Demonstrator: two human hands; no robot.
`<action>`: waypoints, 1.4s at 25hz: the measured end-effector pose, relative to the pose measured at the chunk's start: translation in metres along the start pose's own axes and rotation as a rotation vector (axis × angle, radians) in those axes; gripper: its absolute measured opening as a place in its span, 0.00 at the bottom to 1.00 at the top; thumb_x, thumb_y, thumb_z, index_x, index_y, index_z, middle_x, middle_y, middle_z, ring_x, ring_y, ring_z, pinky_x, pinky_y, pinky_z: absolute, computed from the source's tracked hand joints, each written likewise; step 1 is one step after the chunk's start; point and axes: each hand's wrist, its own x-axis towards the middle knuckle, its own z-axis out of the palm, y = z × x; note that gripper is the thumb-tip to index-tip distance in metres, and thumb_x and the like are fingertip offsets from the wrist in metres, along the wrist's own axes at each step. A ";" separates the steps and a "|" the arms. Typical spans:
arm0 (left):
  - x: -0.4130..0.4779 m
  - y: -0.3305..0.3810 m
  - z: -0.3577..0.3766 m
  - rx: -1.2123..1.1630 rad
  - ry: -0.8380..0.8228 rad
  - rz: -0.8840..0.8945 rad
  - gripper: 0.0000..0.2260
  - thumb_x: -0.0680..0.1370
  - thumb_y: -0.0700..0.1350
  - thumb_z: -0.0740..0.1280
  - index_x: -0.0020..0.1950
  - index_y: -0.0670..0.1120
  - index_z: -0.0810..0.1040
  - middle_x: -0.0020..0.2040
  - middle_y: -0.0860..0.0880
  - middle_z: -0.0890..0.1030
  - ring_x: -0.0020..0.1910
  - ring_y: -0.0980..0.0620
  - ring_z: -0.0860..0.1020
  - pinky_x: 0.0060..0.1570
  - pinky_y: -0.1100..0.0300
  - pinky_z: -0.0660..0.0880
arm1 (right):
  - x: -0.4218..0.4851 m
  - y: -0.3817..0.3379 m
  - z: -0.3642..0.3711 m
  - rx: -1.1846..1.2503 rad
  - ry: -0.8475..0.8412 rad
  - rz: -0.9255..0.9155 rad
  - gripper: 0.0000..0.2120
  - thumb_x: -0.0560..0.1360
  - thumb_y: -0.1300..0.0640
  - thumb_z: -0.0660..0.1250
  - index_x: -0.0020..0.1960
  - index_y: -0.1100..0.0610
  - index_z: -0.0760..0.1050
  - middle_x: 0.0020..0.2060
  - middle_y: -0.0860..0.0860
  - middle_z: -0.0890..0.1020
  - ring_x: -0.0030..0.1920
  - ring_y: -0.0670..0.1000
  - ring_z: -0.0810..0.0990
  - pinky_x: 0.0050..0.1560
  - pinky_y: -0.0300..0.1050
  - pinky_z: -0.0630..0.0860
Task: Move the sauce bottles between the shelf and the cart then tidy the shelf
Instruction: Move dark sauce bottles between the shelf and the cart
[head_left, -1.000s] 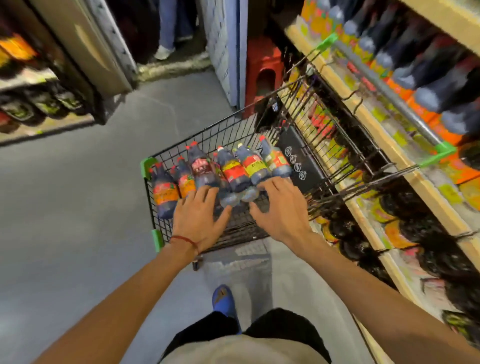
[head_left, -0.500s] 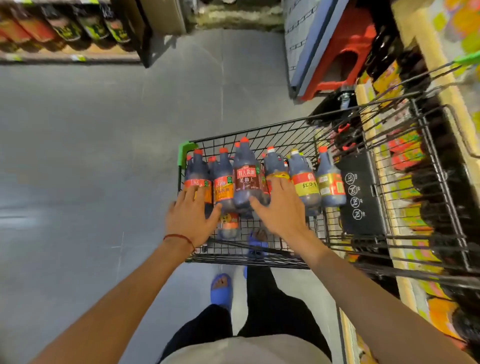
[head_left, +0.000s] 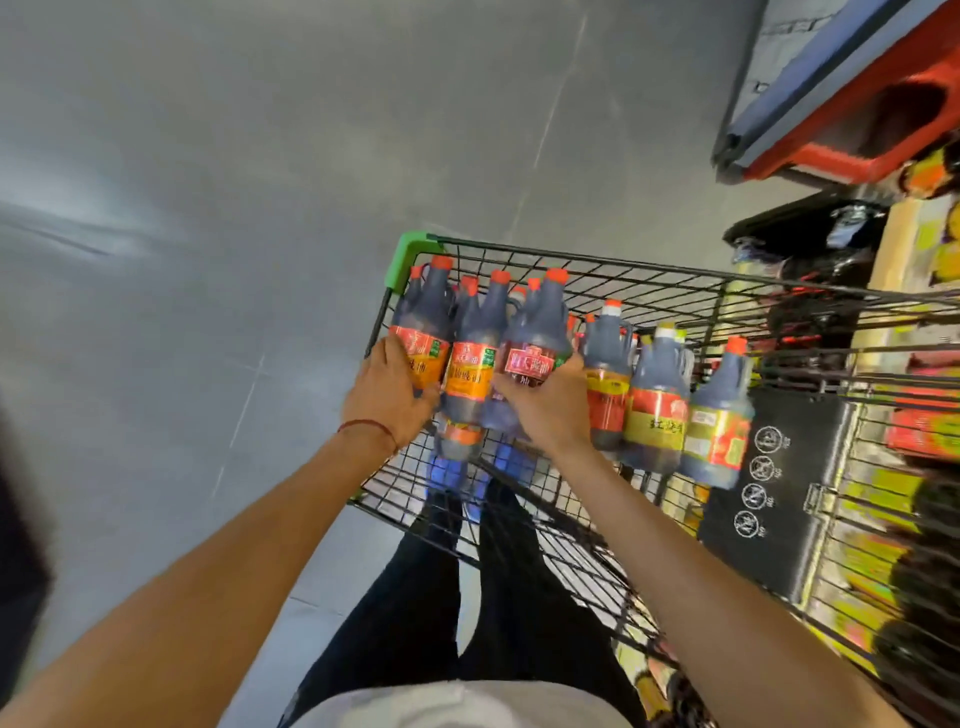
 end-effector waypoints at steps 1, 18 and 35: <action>0.005 0.000 0.006 -0.012 -0.011 -0.008 0.38 0.75 0.56 0.69 0.77 0.41 0.56 0.71 0.40 0.66 0.68 0.39 0.68 0.65 0.43 0.71 | 0.007 0.002 0.002 0.017 -0.002 0.013 0.44 0.55 0.39 0.83 0.65 0.53 0.71 0.50 0.46 0.83 0.48 0.46 0.85 0.51 0.50 0.84; 0.019 0.004 0.036 -0.135 0.128 -0.082 0.39 0.69 0.45 0.77 0.74 0.40 0.58 0.66 0.38 0.69 0.63 0.39 0.71 0.61 0.44 0.75 | -0.011 -0.017 -0.022 -0.404 -0.015 0.044 0.49 0.57 0.45 0.84 0.70 0.57 0.65 0.65 0.57 0.70 0.68 0.61 0.70 0.69 0.58 0.72; 0.024 0.011 0.033 -0.219 0.076 -0.177 0.43 0.68 0.48 0.79 0.74 0.42 0.58 0.67 0.40 0.70 0.62 0.39 0.75 0.61 0.43 0.76 | -0.021 0.031 -0.047 -0.149 -0.030 0.050 0.48 0.50 0.42 0.85 0.65 0.51 0.68 0.54 0.47 0.80 0.52 0.50 0.82 0.55 0.55 0.82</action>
